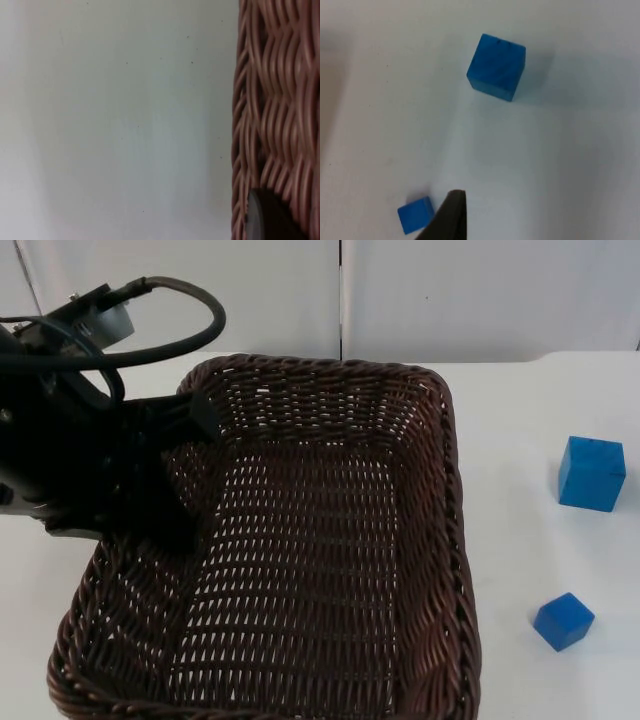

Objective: Pick up the basket with the left hand and place the largest block into the basket with the right hand.

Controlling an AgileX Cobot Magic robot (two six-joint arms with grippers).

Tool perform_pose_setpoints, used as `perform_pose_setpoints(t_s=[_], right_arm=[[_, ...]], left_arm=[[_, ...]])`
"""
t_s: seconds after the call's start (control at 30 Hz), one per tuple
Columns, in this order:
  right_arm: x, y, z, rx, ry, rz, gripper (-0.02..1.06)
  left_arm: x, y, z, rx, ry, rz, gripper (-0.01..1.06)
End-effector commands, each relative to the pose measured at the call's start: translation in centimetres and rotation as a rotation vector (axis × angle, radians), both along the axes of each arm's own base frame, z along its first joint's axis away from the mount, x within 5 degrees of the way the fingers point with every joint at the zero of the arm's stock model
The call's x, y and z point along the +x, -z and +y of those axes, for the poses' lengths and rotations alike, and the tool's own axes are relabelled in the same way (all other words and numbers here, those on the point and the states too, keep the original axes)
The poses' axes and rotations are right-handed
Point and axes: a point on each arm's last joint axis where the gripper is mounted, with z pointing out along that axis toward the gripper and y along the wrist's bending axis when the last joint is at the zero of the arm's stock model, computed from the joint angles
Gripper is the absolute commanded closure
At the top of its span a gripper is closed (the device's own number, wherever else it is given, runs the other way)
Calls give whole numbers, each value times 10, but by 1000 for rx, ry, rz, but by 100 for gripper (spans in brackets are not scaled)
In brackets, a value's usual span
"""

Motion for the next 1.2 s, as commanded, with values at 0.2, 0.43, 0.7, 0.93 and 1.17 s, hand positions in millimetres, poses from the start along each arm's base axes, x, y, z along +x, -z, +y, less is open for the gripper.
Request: perform_pose_setpoints(t_s=[0.2,0.43,0.7,0.93,1.17], right_arm=[[48,0,0,-12,-24,14,-1],[89,22,15,14,-47,107,-1],[119,57,56,-43,-41,189,-1],[137,102,66,-40,107,250,-1],[151,149,74,6,190,265,3]], left_arm=[[-1,-4,0,-23,-24,-10,105],[-1,-4,0,-23,-24,-10,105],[-1,-4,0,-23,-24,-10,105],[-1,-4,0,-23,-24,-10,105],[-1,-4,0,-23,-24,-10,105]])
